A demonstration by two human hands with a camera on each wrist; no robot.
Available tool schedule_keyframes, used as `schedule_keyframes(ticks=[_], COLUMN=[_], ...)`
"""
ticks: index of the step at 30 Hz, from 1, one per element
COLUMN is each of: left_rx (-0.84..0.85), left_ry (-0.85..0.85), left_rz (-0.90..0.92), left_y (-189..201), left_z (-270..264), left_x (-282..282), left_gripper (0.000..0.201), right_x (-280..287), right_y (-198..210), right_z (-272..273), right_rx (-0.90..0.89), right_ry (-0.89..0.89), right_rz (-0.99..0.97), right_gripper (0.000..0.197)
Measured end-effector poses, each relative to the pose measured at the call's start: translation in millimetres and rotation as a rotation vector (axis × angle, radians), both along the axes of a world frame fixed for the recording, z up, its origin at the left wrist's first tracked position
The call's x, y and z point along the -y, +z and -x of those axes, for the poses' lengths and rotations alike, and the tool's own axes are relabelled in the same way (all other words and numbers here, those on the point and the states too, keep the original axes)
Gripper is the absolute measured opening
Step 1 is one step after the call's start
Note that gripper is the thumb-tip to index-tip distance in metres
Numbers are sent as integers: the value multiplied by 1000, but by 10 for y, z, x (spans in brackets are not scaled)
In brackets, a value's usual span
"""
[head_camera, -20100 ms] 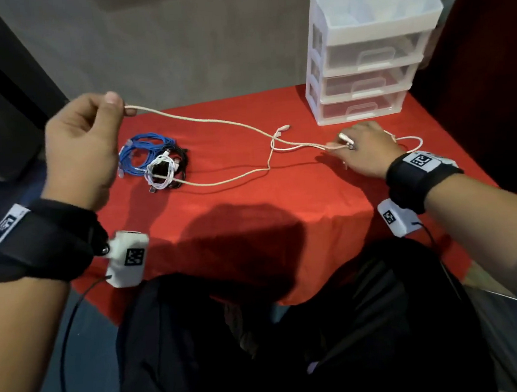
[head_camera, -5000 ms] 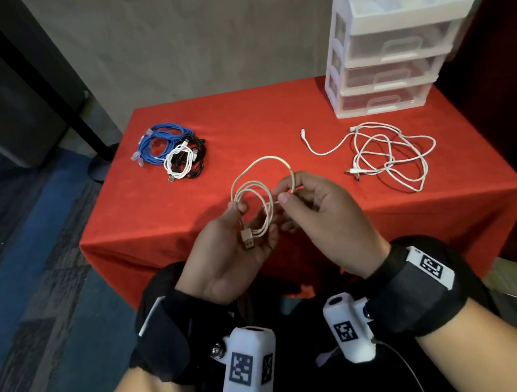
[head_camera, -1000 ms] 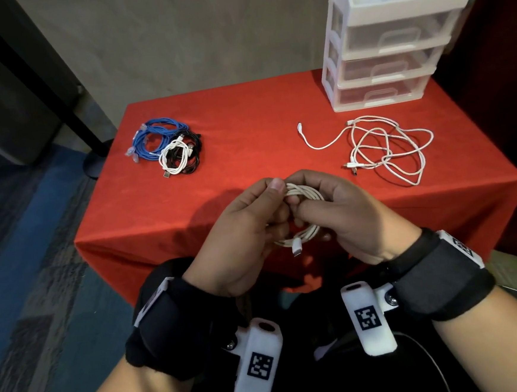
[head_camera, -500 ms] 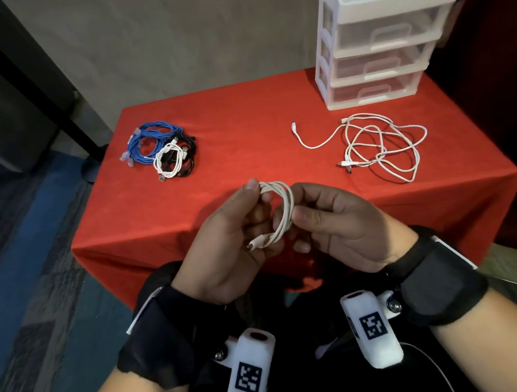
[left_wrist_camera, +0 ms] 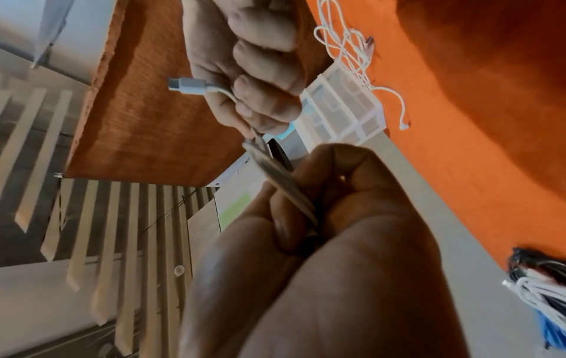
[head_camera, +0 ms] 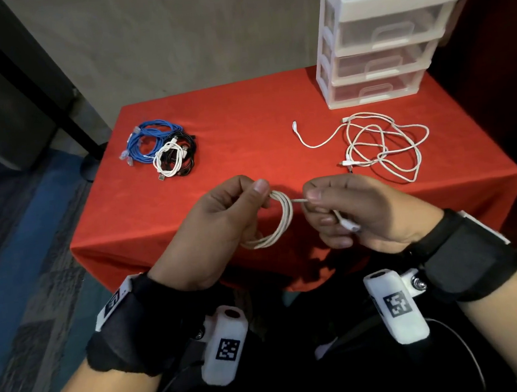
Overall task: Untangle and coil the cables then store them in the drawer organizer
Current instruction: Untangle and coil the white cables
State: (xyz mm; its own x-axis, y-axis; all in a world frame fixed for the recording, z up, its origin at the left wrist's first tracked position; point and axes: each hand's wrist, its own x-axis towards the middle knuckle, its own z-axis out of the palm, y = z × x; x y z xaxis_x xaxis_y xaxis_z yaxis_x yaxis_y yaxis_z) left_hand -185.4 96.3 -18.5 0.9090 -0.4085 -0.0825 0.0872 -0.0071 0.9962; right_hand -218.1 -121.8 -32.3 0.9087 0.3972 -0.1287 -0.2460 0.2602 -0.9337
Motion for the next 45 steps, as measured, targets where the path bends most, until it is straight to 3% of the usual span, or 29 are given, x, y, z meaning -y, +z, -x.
schedule_keyframes(ticks=[4,9,13,16,18,20,22,25,30,35,40,45], left_rx=[162,335,329,294,277,208,73,-46,-24,73,38,-37], left_ry=[216,418,463,514,510,442,332,229,301,396,329,272], left_rz=[-54,-201,-141,-64,-34,73,228,336,240,122,113,140], left_y=[-79,-223,-275,-249,-229,-213,-183,-149,-175,-237,-227,-205], left_z=[-36,-12,16,-23,-32,-13,18,55,37,28,54,64], left_x=[-4,84,130,91,76,94,126,144,112,156,172,196], left_gripper=[27,30,33,35,34,30,29,43,28,28,29,29], right_x=[-68,-325,-347,-293,-274,-248,-223,-235,-319,-420,-449,-458], right_y=[-113,-106,-134,-232,-298,-313,-275,-191,-89,-95,-144,-180], right_z=[94,165,143,192,190,144,90,84,109,110,82,48], right_rx=[33,1,25,-88,-173,-242,-258,-207,-139,-156,-121,69], right_ry=[-28,-182,-233,-284,-407,-498,-493,-412,-313,-230,-151,-215], right_rz=[15,-163,-69,-17,11,-83,-200,-304,-314,-270,-47,84], right_gripper=[6,6,7,13,14,16,20,18,15,32,17,14])
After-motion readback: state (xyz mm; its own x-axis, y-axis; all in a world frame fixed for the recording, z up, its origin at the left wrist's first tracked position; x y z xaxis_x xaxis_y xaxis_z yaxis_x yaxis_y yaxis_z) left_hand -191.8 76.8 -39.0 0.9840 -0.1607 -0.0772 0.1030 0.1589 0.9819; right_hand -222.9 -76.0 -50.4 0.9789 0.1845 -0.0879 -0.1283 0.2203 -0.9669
